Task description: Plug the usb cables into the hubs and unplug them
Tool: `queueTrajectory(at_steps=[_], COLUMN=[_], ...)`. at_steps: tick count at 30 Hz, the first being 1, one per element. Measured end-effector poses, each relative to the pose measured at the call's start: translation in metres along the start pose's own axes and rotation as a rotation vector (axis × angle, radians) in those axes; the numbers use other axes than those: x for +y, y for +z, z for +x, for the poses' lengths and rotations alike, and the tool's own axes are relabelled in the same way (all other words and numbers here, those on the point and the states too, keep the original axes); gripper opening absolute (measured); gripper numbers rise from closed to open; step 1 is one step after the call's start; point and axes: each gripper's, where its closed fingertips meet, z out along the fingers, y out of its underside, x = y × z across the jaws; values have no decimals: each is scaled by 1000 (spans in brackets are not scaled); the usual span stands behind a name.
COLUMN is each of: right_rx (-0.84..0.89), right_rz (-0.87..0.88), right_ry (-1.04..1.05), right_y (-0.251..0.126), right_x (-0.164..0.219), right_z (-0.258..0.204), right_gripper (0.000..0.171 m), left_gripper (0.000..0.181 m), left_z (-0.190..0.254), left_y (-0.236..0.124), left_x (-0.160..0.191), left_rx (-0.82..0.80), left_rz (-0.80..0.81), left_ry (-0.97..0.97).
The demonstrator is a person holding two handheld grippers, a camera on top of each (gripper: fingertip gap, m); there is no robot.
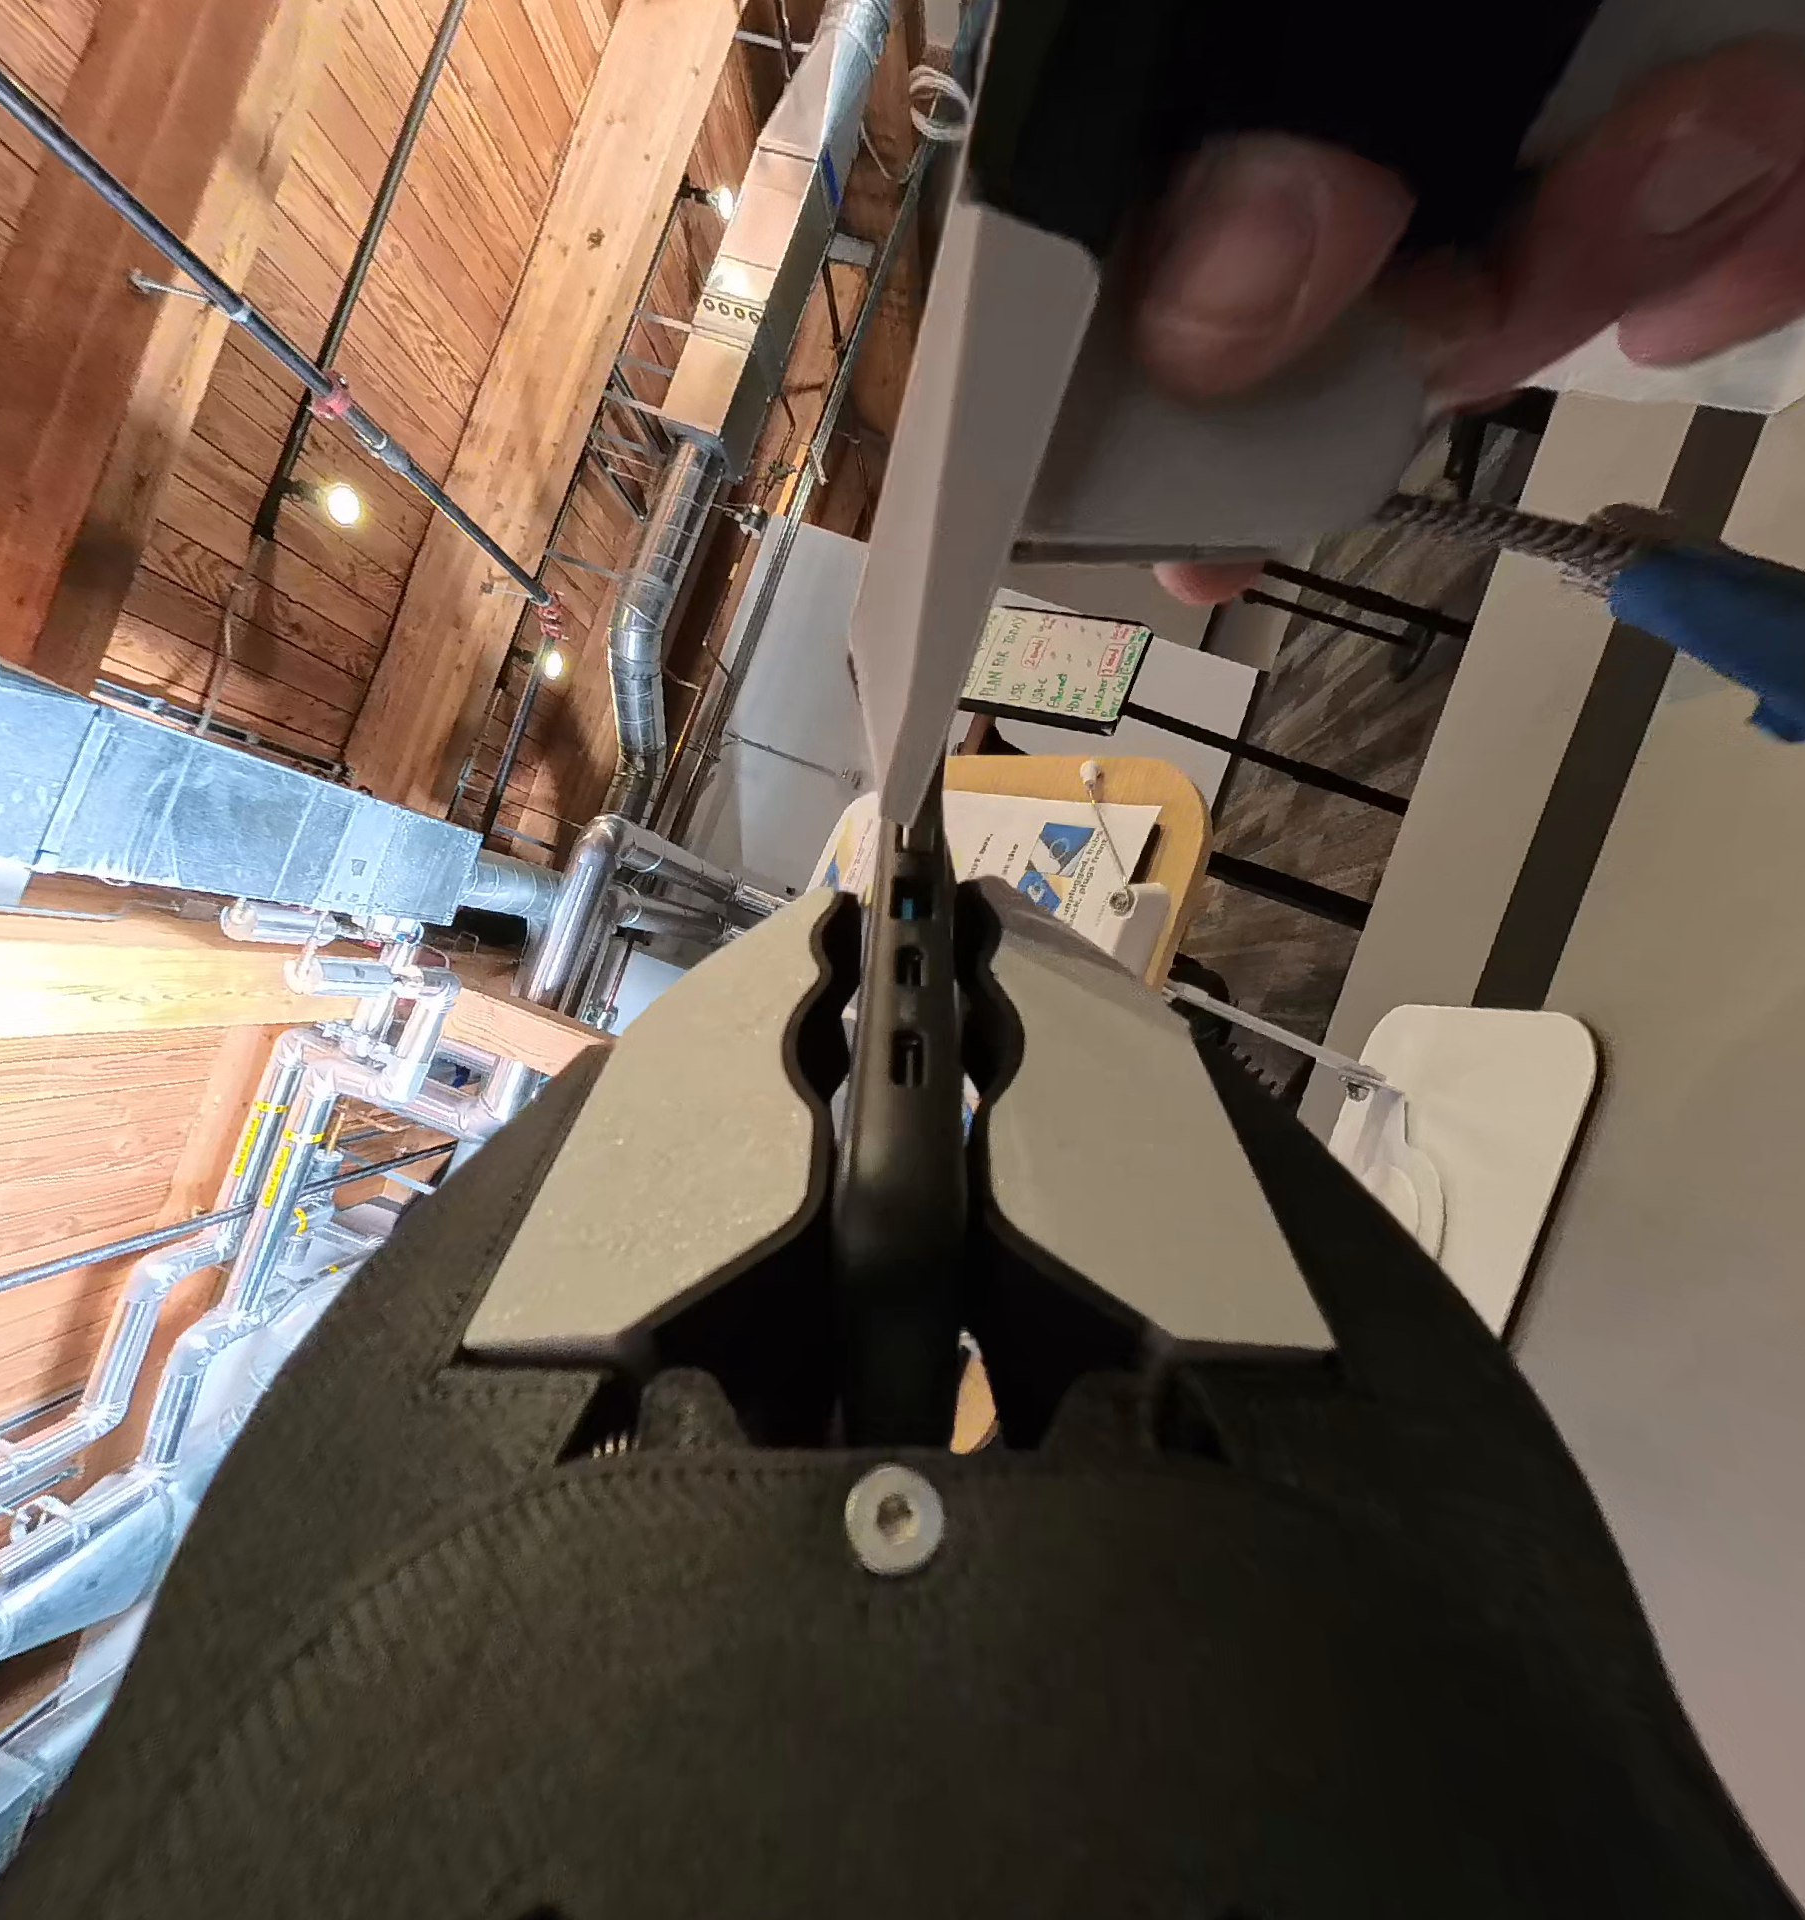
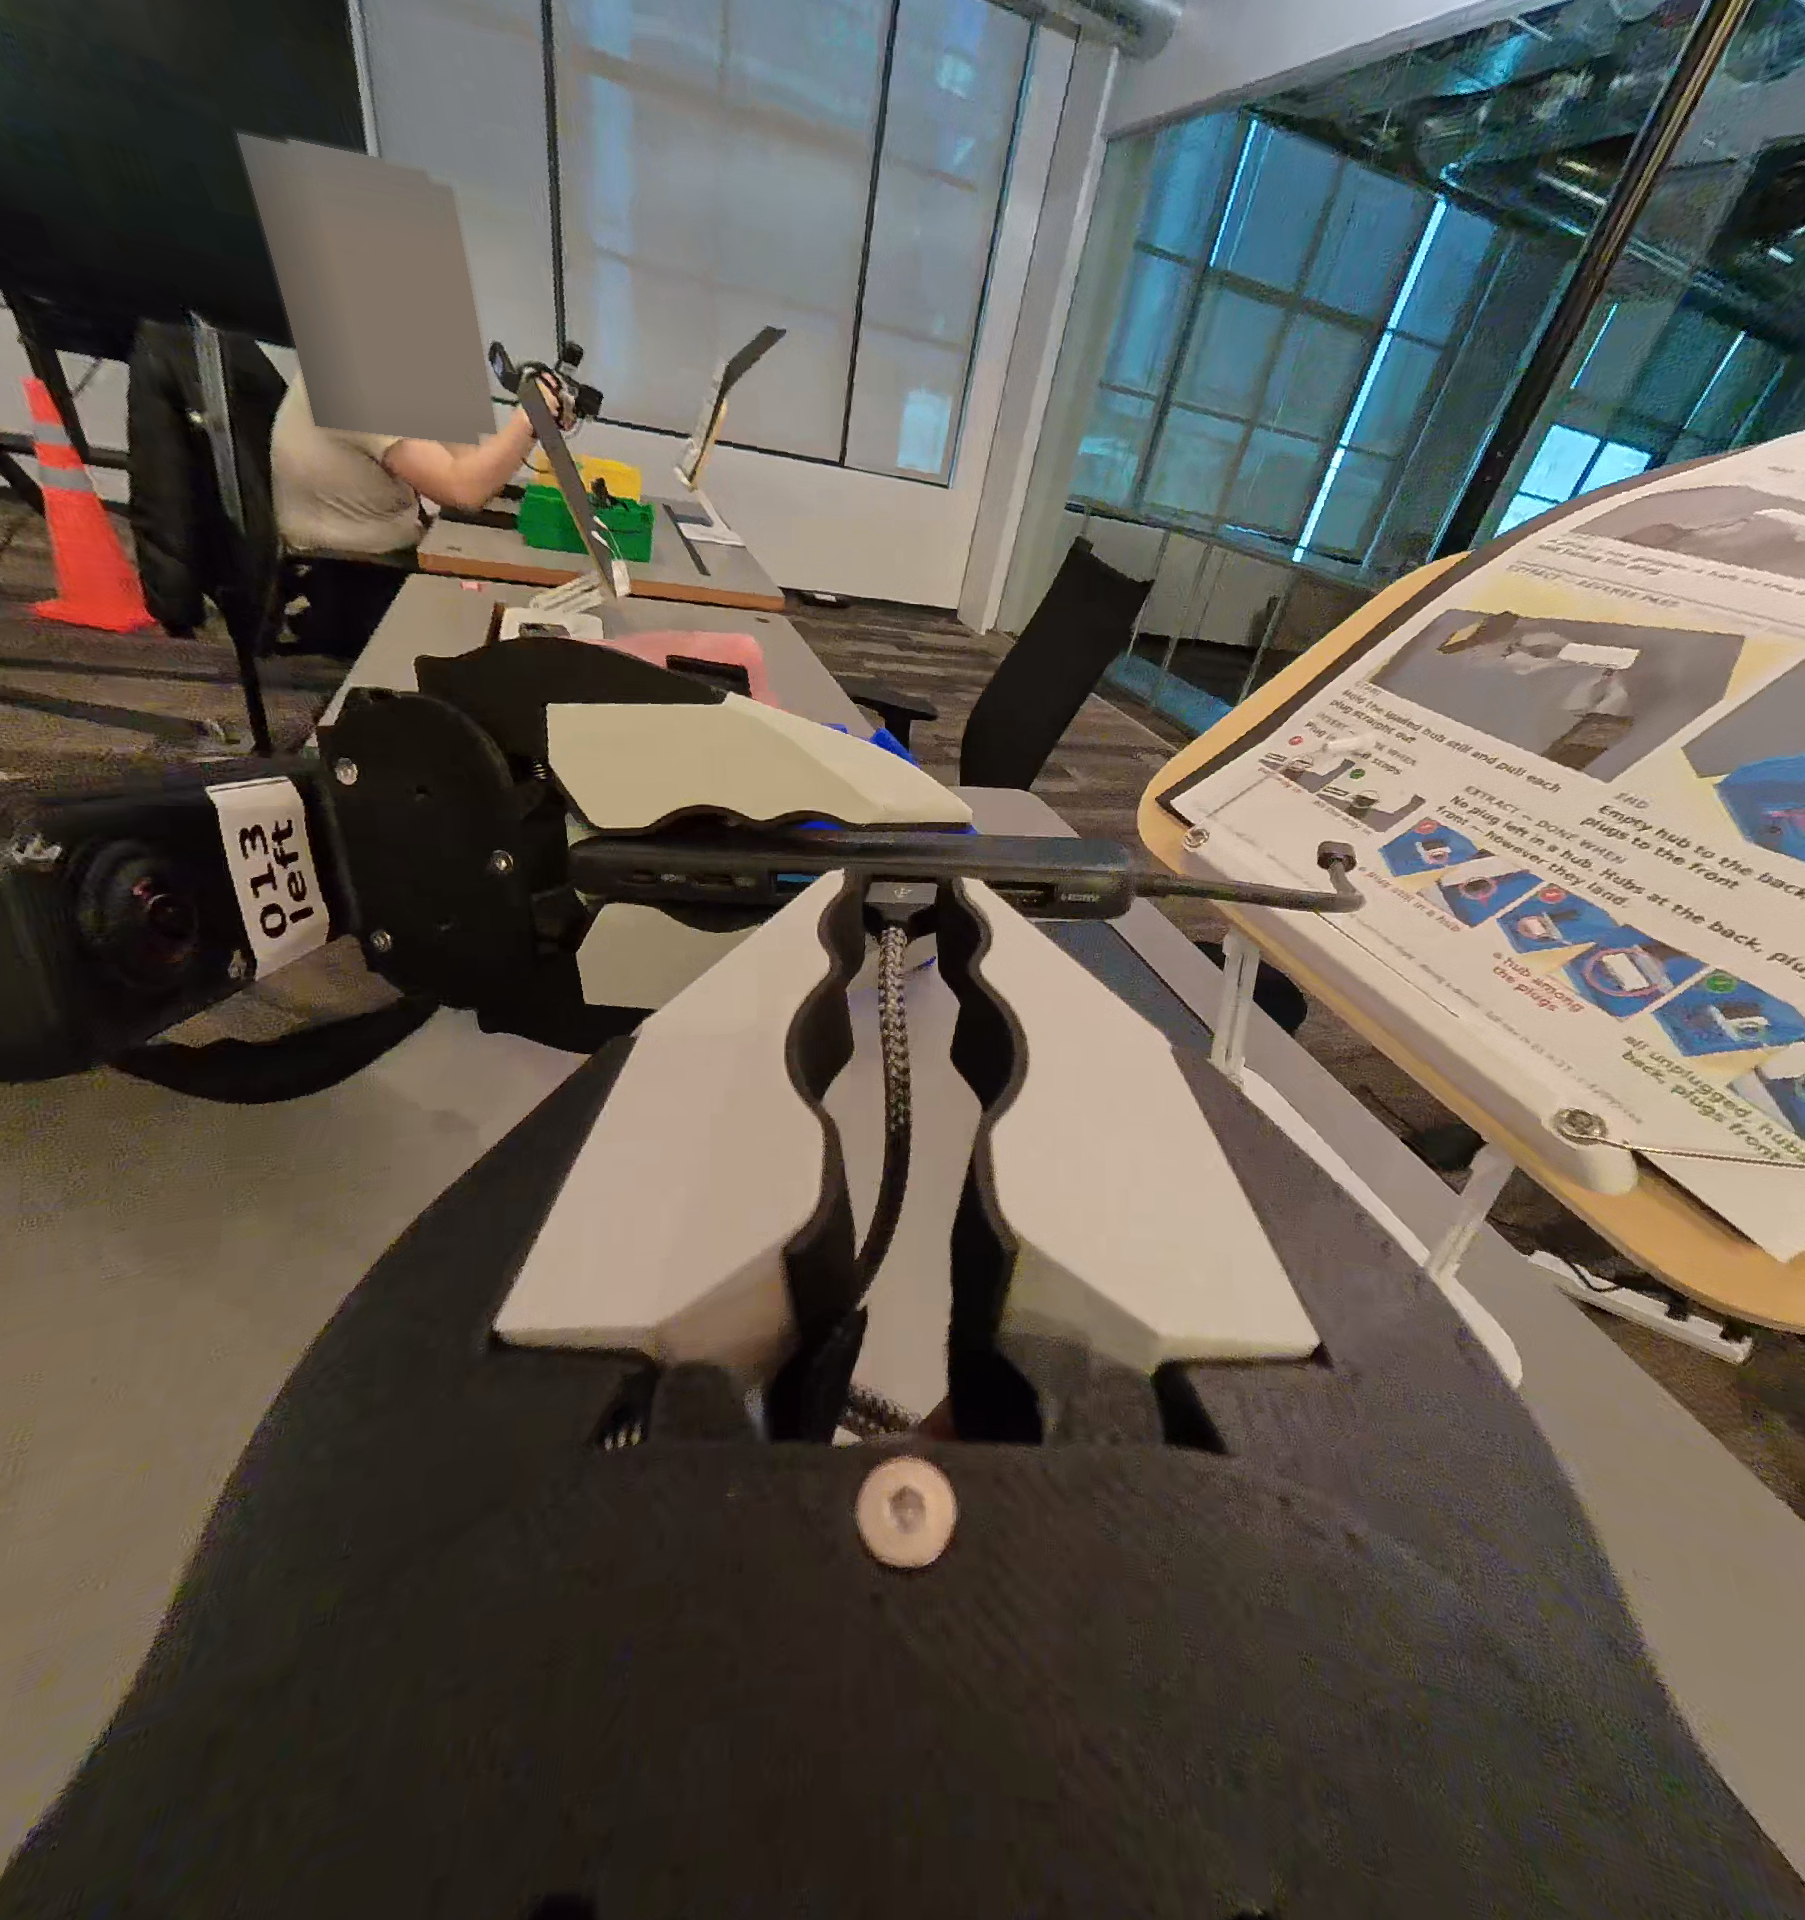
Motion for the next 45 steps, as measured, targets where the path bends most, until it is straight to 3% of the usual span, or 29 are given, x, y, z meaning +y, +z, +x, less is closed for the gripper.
queueTrajectory(at_steps=[5, 9, 13, 17, 19, 24, 31, 38, 45], right_rx=[282, 406, 226, 126, 177, 481, 366, 314, 334], right_rz=[-109, -107, -43, -40, -33, -139, -11, -57, -60], right_ry=[-211, -265, -77, -50, -59, -385, -94, -112, -84], right_y=[11, 14, 11, 5, 8, 15, -5, -16, -46], right_x=[1, -4, -7, -5, -2, -3, -16, -18, -45], right_z=[8, 7, 4, 3, 7, 9, 27, 35, 50], right_gripper=[11, 11, 11, 11, 11, 11, 10, 11, 10], left_gripper=[19, 19, 19, 19, 19, 19, 19, 19, 19], left_z=[-2, -5, -7, -3, 0, -2, -8, 0, -5], left_y=[5, 7, 5, 4, 6, 7, 7, 8, 9], left_x=[19, 31, 28, 19, 22, 35, 44, 40, 41], left_rx=[0, -8, 2, 2, 19, 17, 12, 69, 64], left_rz=[-74, -111, -88, -63, -77, -120, -133, -99, -103], left_ry=[-36, -67, -88, -69, -86, -107, -146, -158, -173])
